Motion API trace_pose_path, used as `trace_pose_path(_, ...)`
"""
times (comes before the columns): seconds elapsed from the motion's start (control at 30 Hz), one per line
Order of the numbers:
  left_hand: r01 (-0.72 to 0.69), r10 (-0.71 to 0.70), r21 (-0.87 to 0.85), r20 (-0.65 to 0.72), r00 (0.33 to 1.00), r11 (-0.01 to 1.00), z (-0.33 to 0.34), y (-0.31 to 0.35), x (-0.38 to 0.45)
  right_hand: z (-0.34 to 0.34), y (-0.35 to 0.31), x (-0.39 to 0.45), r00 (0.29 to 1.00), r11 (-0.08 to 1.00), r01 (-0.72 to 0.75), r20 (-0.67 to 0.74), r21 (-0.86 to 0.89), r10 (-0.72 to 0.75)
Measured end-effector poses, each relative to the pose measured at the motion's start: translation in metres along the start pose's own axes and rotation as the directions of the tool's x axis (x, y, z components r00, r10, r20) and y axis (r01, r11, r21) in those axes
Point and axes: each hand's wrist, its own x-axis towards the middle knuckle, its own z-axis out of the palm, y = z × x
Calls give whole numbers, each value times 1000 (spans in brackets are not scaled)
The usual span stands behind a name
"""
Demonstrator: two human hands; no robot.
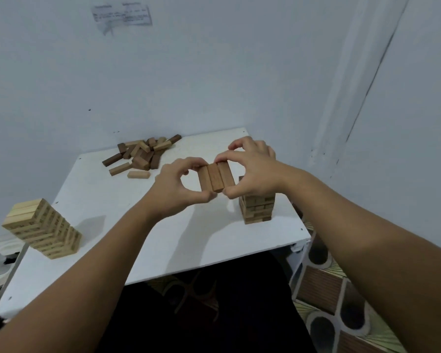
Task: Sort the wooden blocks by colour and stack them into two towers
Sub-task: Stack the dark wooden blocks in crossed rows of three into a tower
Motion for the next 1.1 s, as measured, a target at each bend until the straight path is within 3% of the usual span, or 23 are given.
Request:
trace_pose_path(0.33,55,-56,9,152,987,998,54,37,37,-29,63,-33,981,981,-167,120,94,155)
trace_pose_path(1.1,191,-174,-41,263,949,981,62,40,34,-18,88,-25,950,951,-224,264,213,164)
